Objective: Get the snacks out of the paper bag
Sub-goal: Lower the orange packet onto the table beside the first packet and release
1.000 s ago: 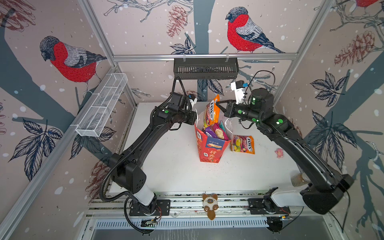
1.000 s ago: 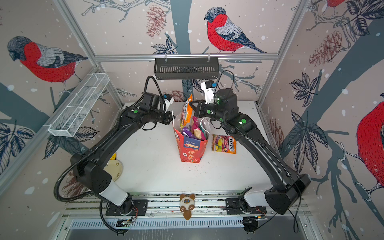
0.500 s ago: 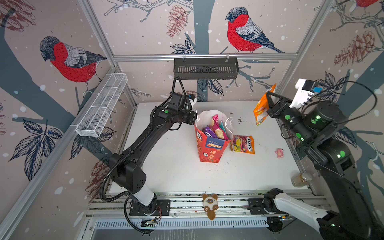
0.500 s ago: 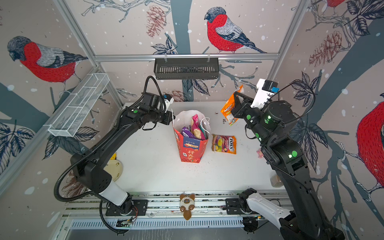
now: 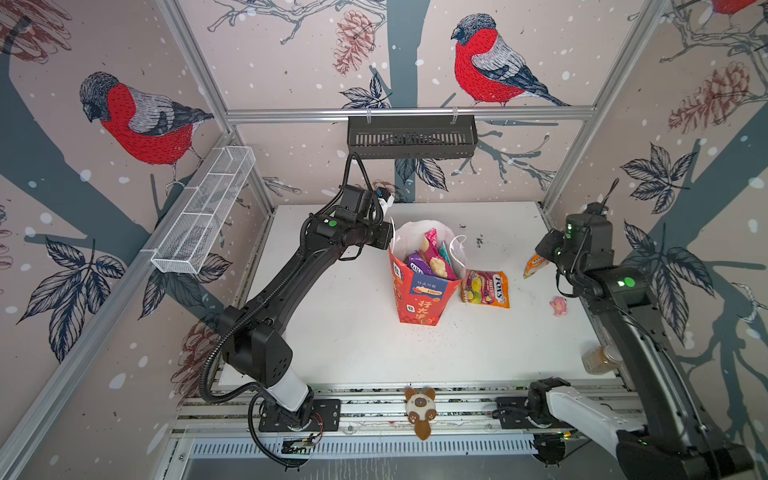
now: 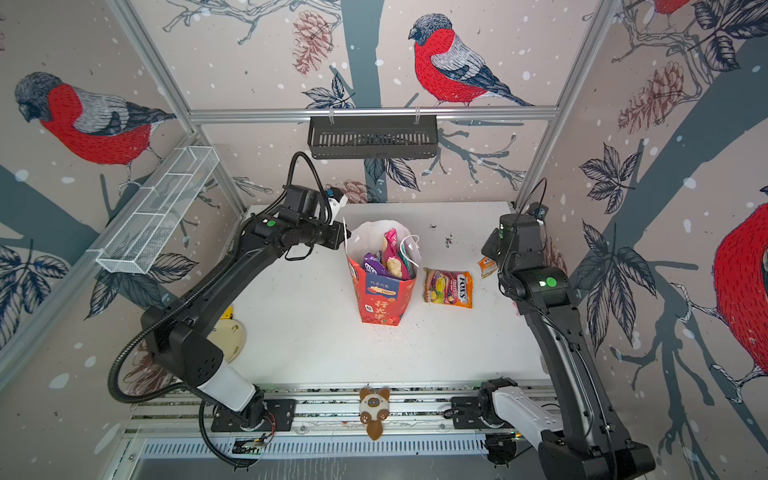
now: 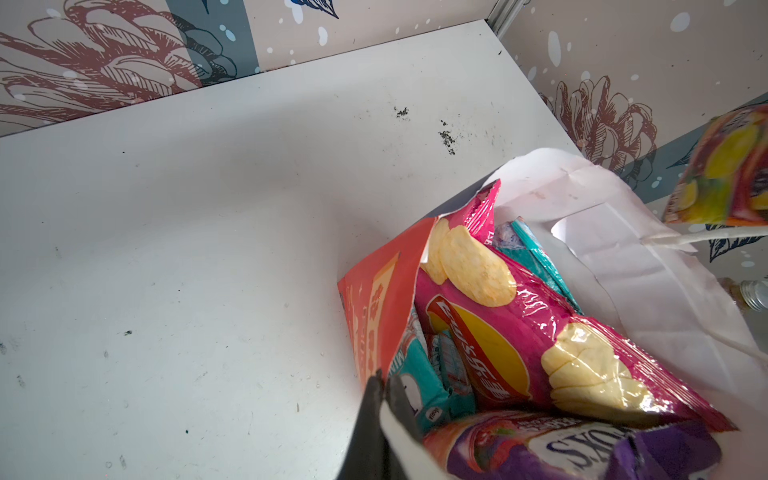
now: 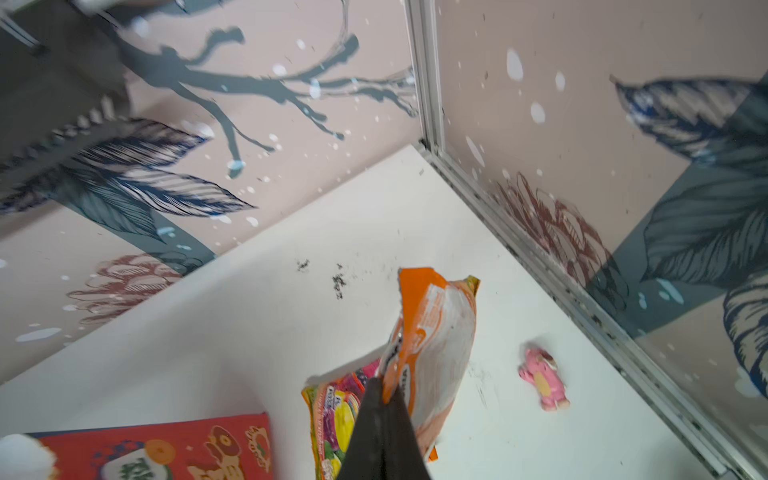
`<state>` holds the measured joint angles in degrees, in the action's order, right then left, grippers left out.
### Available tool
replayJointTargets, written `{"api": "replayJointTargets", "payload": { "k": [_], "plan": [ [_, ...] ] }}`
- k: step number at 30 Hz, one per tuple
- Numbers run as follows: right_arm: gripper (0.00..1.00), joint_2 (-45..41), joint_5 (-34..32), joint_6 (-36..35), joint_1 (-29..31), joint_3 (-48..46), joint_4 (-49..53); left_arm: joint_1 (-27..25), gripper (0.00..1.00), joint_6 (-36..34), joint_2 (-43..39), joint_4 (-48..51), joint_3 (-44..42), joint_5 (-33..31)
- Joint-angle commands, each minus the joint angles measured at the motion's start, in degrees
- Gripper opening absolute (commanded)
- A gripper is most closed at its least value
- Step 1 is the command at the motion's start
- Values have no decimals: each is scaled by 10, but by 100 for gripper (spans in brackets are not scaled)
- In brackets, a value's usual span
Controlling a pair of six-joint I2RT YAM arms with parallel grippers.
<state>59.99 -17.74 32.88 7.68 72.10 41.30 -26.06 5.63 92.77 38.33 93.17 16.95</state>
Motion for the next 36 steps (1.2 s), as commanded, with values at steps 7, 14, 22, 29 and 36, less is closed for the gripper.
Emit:
{"api": "replayJointTargets", "payload": {
  "k": [7,14,22,29,36],
  "plan": [
    [1,114,218,-10,-40,-72,-166,1,3,-9,-1,-10,4,6],
    [1,186,282,-10,-40,-69,-275,1,3,-6,3,-10,7,2],
    [1,252,391,78,-64,-138,-458,1,3,1,4,-14,2,-3],
    [1,283,460,145,-72,-184,-610,1,3,3,6,-19,3,-7],
    [1,297,495,161,-62,-180,-697,1,3,9,13,-22,7,-4]
  ]
}}
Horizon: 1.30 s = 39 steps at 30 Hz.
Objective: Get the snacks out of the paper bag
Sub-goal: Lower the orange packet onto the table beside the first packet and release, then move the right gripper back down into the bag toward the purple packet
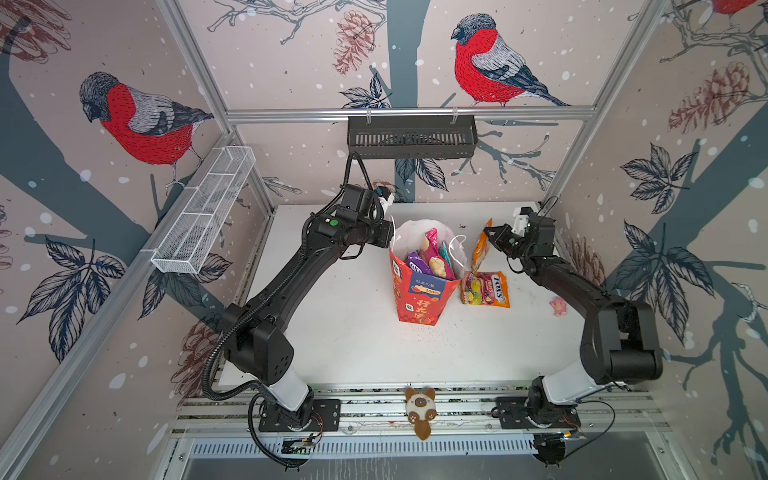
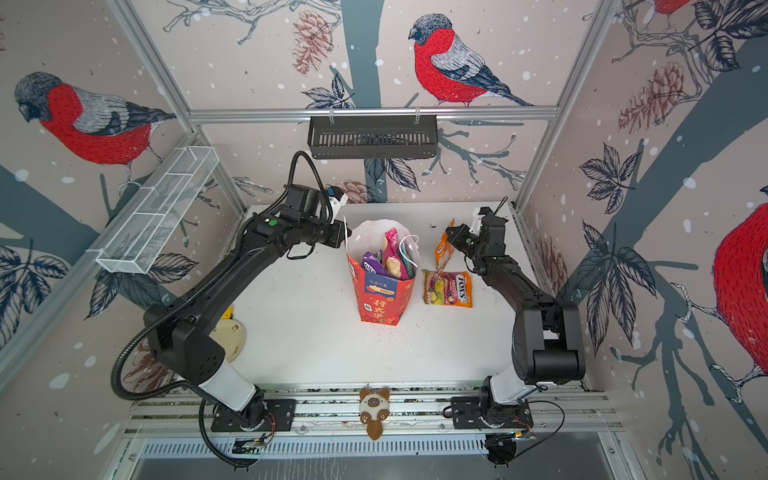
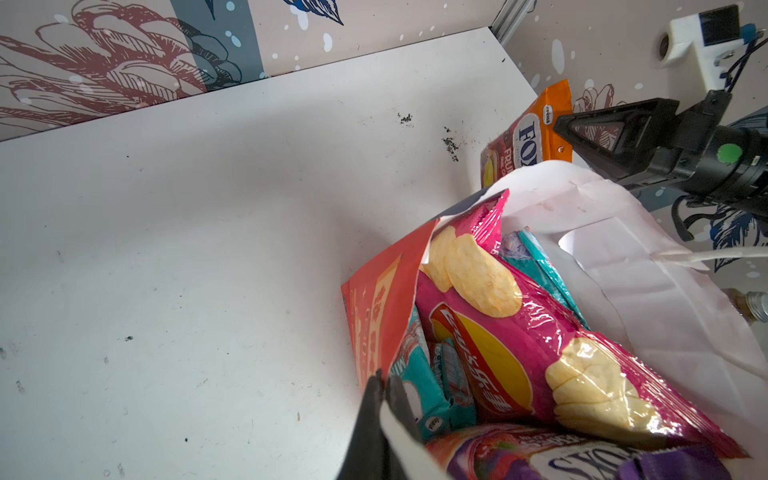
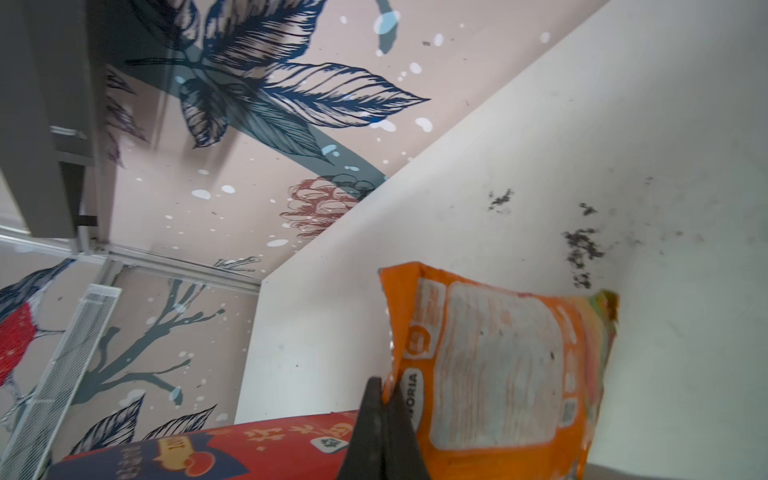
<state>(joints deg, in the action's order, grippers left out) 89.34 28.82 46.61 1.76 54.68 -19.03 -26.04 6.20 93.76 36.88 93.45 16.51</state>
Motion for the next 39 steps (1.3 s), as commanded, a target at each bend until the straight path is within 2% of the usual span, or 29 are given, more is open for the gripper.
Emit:
{"api": "replayJointTargets", "payload": {
  "k": [1,4,12,19,22,25,29,34,39],
  "plan": [
    [1,7,34,27,-4,-12,-110,1,3,3,3,-8,5,0],
    [1,27,15,4,-3,-2,-62,1,3,4,6,-8,6,-1],
    [1,80,-86,-76,1,64,199,0,2,5,8,-4,12,-3],
    [6,108,-215,-132,4,109,376,1,1,-2,6,4,14,-9],
    [10,104,-246,-143,4,101,394,1,1,-3,6,5,12,-10],
    [20,101,-265,-147,4,100,399,1,1,-4,8,4,11,-9],
    [23,77,-285,-149,8,105,405,1,0,-6,8,3,11,-8],
    [33,-35,-289,-175,40,124,400,2,0,-9,7,2,10,-6],
    [36,-132,-290,-204,101,201,427,2,0,-10,10,1,11,2]
  ]
}}
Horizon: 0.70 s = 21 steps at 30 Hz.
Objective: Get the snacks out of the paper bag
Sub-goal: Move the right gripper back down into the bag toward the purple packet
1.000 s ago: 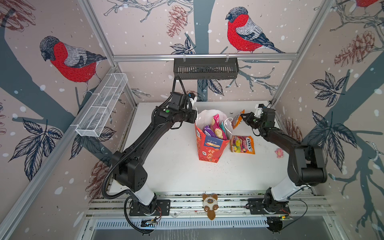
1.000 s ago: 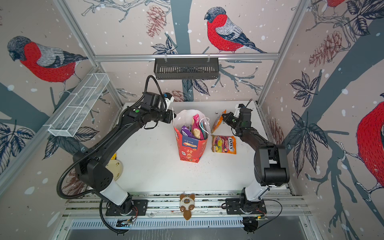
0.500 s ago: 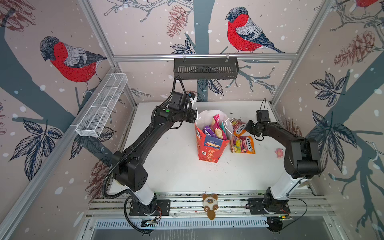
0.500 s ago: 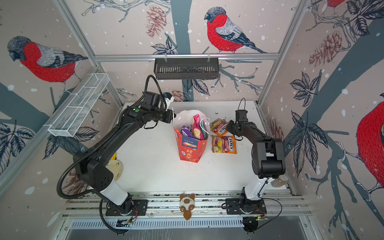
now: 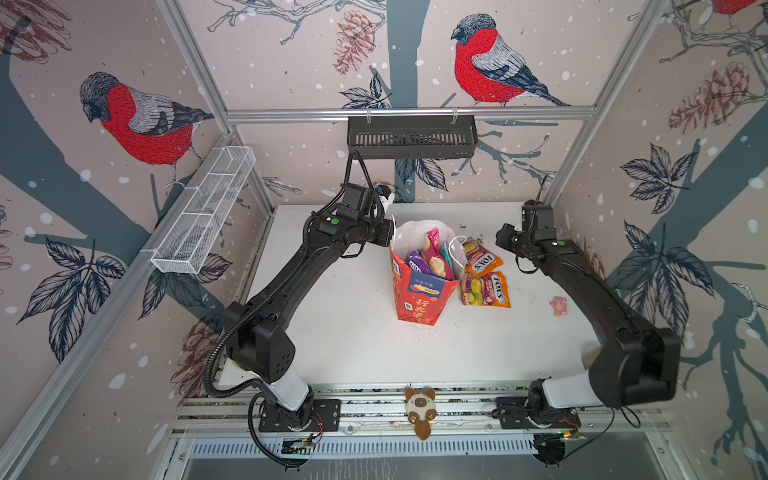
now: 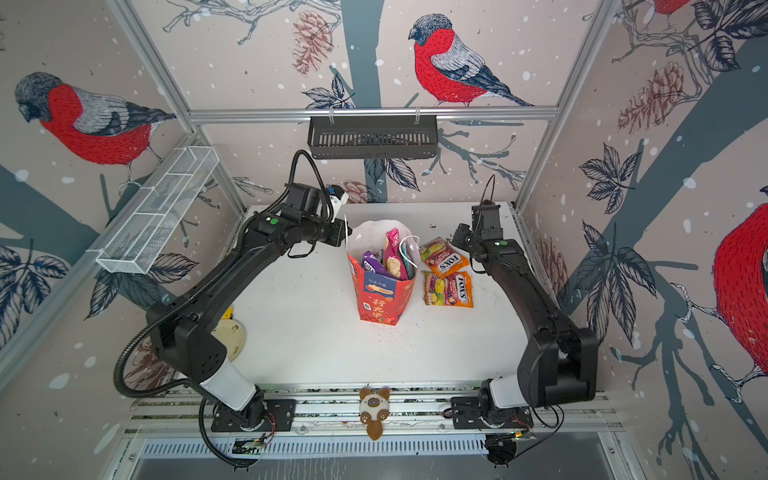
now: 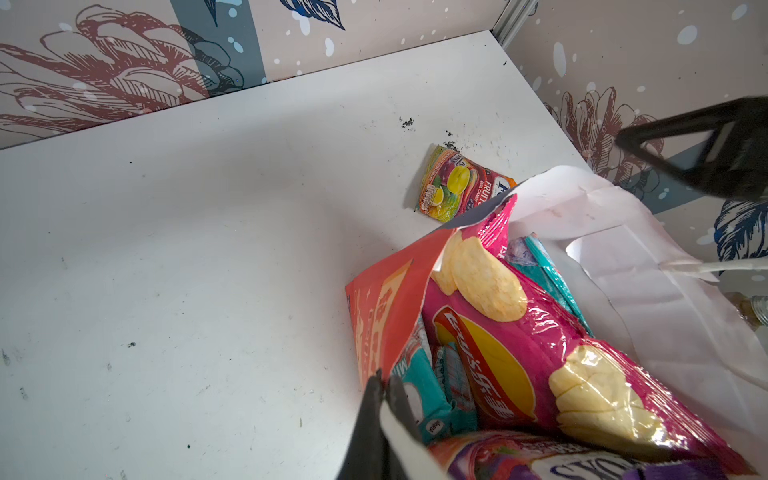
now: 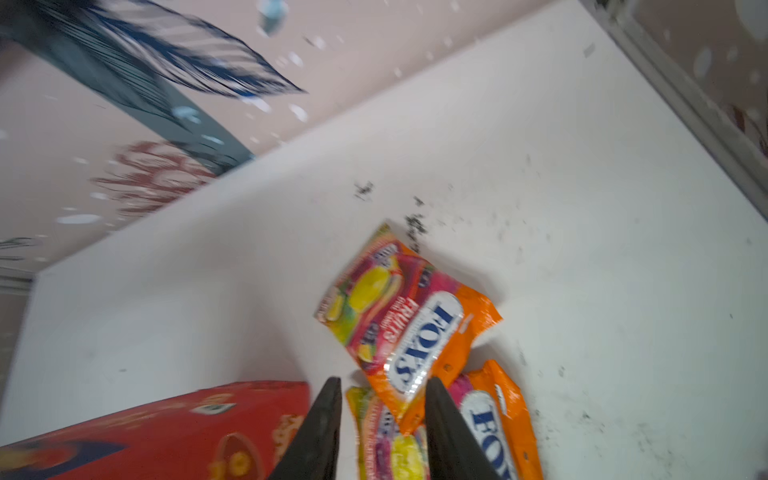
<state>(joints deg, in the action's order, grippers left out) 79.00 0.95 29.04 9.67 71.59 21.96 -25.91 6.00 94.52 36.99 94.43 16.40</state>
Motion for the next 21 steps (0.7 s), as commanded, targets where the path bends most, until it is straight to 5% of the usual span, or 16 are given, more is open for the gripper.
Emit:
{"api": "replayJointTargets", "payload": {
  "k": [1,10,21],
  "plan": [
    [36,-42,-12,-33,38,53,23,2,0,-9,4,0,2,5],
    [37,-86,80,-94,197,157,37,1,0,-19,0,-4,-2,13],
    [38,98,64,-115,356,365,302,1,0,-28,-29,-17,-26,16]
  ]
}}
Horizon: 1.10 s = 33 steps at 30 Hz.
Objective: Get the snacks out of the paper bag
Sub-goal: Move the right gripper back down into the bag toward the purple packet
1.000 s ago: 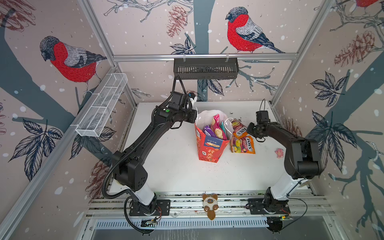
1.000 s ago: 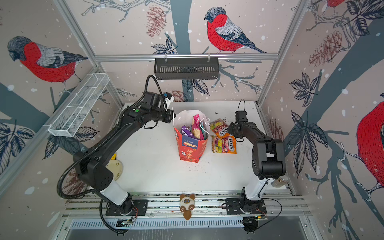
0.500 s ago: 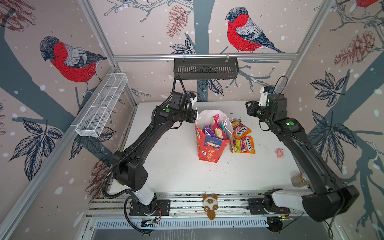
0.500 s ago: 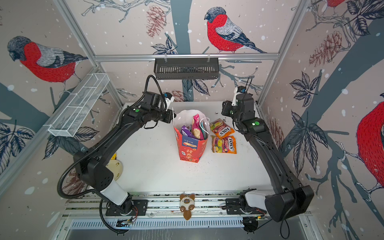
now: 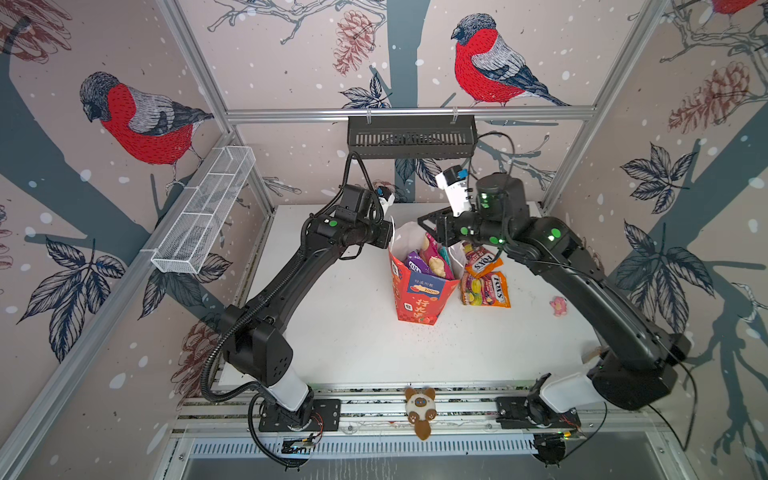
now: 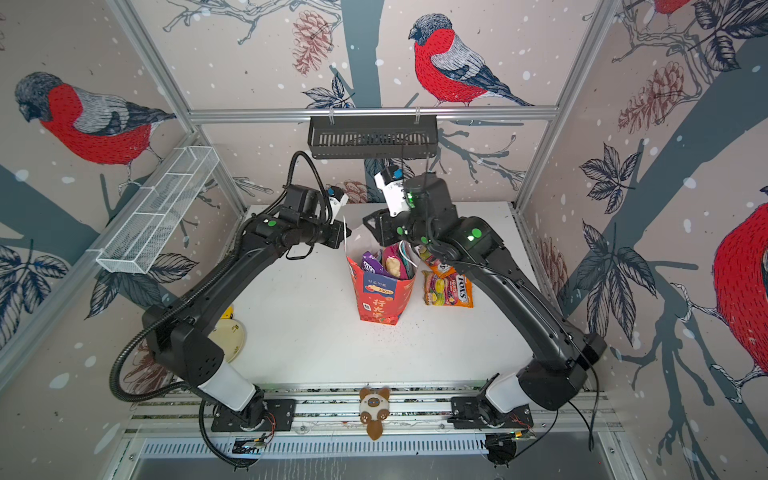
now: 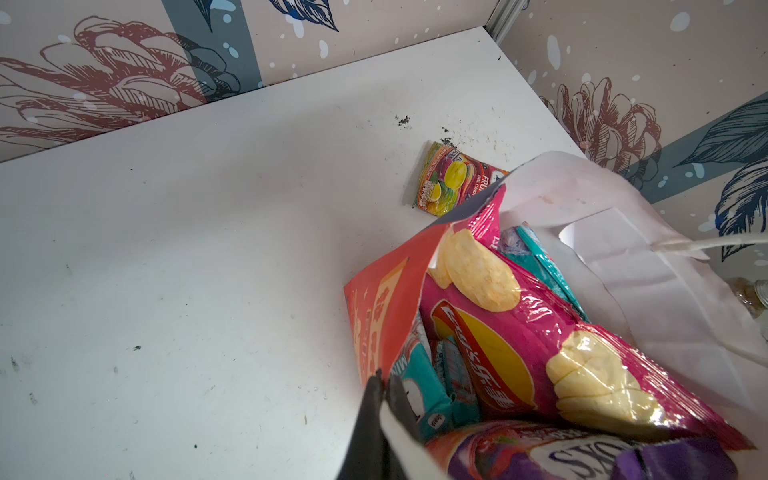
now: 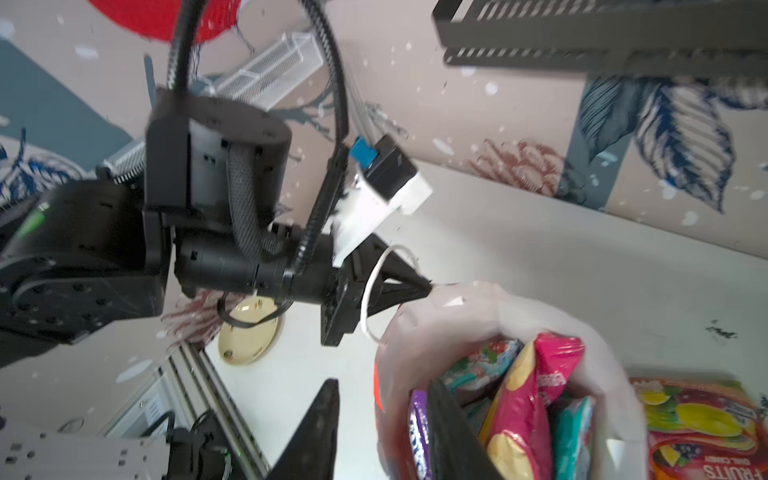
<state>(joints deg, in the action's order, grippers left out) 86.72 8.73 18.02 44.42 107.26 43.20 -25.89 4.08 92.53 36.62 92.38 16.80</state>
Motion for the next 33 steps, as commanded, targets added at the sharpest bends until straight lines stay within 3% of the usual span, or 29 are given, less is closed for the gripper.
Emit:
{"api": "replayJointTargets", "payload": {
  "k": [1,15,33],
  "plan": [
    [39,27,-9,-4,9,3,96,0,0,-9,-10,-13,-6,12],
    [46,26,-26,16,8,-94,90,0,0,-3,-28,-25,-29,17],
    [51,78,-1,-18,-4,-63,104,0,0,0,-32,-37,-37,19]
  ]
}}
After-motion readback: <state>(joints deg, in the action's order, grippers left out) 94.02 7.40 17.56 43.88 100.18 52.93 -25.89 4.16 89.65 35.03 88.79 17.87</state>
